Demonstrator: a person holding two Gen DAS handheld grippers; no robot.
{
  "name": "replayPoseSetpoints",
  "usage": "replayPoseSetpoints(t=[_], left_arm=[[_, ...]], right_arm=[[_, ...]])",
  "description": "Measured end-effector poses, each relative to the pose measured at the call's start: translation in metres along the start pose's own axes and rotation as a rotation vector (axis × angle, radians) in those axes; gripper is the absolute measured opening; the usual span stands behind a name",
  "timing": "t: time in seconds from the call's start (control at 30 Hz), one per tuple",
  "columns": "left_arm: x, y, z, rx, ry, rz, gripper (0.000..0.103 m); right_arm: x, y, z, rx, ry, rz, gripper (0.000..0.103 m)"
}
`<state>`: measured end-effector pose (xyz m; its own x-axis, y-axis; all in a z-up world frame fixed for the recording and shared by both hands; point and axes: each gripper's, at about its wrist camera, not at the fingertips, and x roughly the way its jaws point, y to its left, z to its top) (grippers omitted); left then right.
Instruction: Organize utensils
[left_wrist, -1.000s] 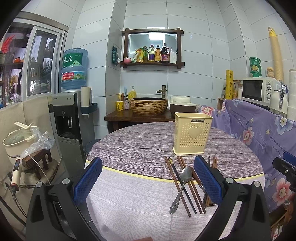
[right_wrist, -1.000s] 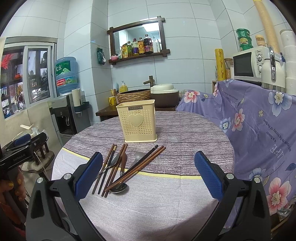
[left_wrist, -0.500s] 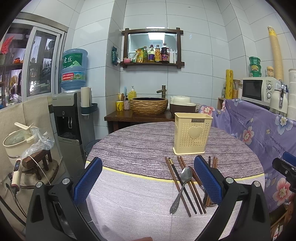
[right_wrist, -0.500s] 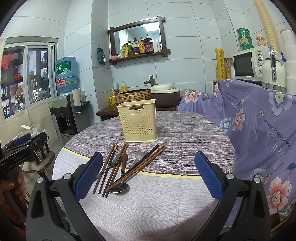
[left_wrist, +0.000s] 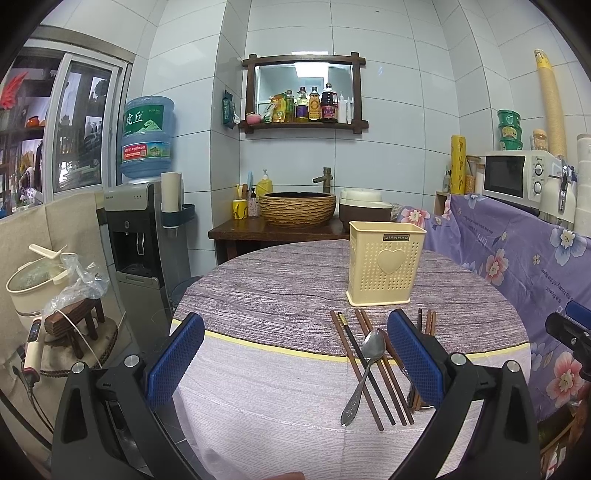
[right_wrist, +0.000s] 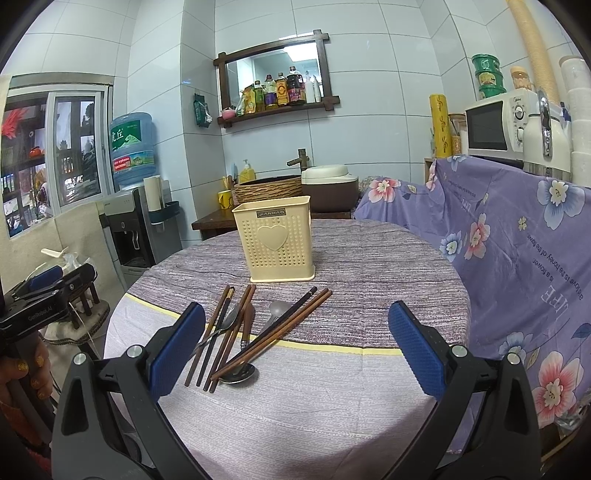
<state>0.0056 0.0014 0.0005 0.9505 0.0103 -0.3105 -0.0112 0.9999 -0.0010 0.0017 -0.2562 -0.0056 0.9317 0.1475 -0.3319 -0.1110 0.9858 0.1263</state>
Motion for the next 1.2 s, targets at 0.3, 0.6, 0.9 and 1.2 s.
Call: replayPoseSetpoints(t=[0.3,0.6,0.9,1.2], left_arm=[[0.003,0.0,-0.001,0.002,0.005,0.006,0.098],[0.012,-0.001,-0.005,0.012,0.034,0.012,0.098],[0.031,-0.003,-0.012,0.013,0.107,-0.006,0.098],[0.048,-0.005,-0.015,0.014,0.147,-0.009,0.098]], right_arm=[[0.003,-0.002,-0.002,0.004,0.005,0.0,0.098],[0.008,-0.005,-0.004,0.012,0.023,-0.002,0.098],[0.022,-0.011,-0.004,0.026,0.05,-0.02,0.098],[0.043,-0.016,-0.007,0.04,0.107,-0.057,0.098]])
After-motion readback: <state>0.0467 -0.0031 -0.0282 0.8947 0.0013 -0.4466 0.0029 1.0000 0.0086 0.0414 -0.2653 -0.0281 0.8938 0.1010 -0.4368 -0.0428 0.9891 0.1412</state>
